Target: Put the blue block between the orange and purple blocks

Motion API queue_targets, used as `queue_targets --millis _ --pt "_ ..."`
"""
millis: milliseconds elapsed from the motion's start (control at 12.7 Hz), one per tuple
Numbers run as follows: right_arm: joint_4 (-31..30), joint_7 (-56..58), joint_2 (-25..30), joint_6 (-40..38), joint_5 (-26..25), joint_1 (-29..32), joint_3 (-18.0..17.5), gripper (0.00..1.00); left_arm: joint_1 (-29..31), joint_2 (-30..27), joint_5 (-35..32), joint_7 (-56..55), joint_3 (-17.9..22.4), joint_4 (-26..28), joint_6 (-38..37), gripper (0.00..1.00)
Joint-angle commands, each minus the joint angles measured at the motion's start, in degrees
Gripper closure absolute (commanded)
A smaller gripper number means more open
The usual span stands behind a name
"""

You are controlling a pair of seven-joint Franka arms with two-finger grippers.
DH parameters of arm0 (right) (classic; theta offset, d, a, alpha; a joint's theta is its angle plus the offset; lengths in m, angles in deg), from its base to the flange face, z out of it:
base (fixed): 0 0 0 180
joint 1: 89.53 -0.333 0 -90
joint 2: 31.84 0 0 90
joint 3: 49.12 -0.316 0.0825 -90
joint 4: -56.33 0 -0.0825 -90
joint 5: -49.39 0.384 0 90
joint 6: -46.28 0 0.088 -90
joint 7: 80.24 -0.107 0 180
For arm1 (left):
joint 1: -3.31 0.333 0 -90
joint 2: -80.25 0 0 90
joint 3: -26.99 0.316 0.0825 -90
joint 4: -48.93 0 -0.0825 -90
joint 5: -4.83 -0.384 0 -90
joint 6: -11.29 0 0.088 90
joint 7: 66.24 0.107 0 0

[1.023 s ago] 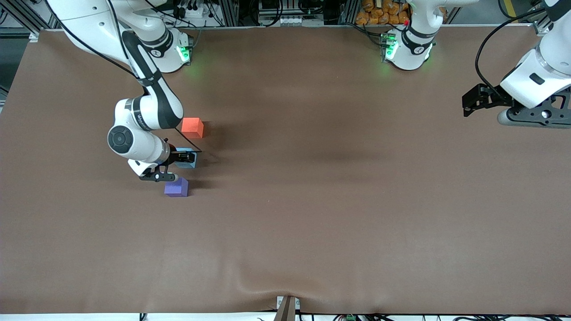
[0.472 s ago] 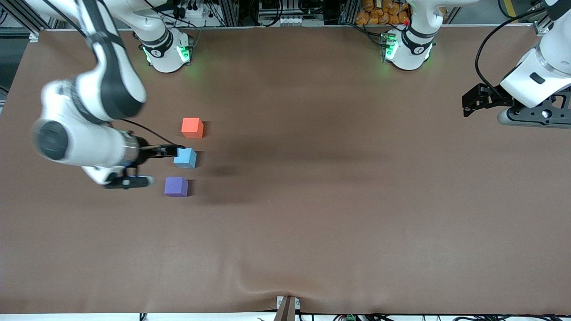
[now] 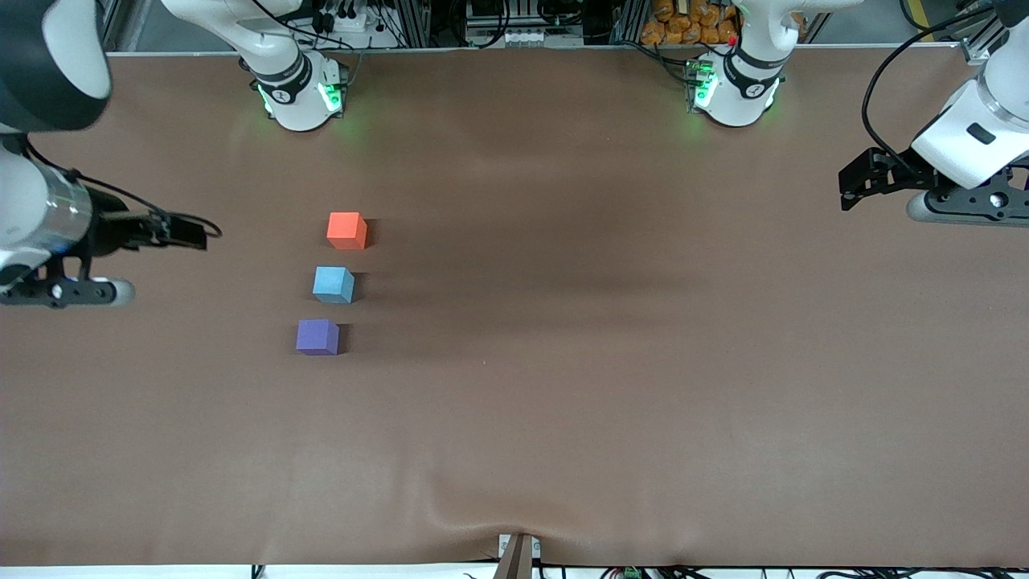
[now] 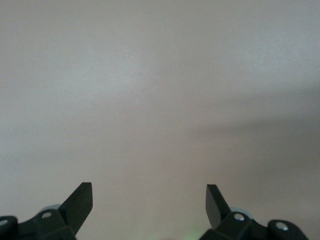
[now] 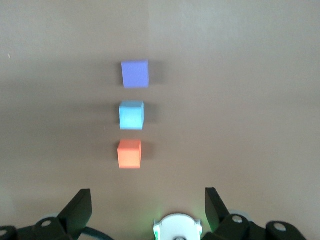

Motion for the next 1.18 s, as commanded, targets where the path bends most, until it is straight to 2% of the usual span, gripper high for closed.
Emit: queue_targets --millis 0,79,157,236,394,472,630,866,1102 --pt "0.04 -0.41 4.99 -2.17 -2.12 6.29 -7.94 0.00 0.50 -0.71 0.16 0.17 0.11 -0.52 -0.30 0.00" --pt "-0.40 -0.68 6.39 -1.64 -1.60 7.97 -9.45 0.00 0.50 -0.97 0.43 0.08 0.11 -0.52 -0.56 0.00" --pt "-1.79 -0.77 8.15 -0.94 -1.60 7.90 -9.20 0.00 0.50 -1.06 0.43 0.08 0.02 -0.52 -0.83 0.00" --pt "-5.03 -0.77 10.86 1.07 -1.60 8.08 -9.11 0.00 0.50 -1.06 0.60 0.16 0.02 -0.52 -0.92 0.00" --pt "-15.99 -0.77 18.06 8.96 -1.60 8.51 -8.93 0.00 0.50 -1.06 0.69 0.17 0.02 -0.52 -1.44 0.00" --pt "-19.00 -0.34 20.01 10.48 -1.60 8.52 -8.85 0.00 0.50 -1.06 1.30 0.08 0.02 -0.52 -1.53 0.00" --pt "-19.47 -0.33 20.29 10.32 -1.60 8.43 -8.85 0.00 0.50 -1.15 3.32 0.16 -0.07 -0.52 -2.75 0.00" --pt "-19.56 0.11 20.21 10.49 -1.51 7.47 -6.83 0.00 0.59 -1.15 3.59 0.34 0.19 -0.52 -3.29 0.00" --pt "-18.95 3.25 20.03 10.40 -1.60 7.29 -6.82 0.00 2.00 -0.97 3.51 1.21 0.37 -0.43 -3.47 0.00"
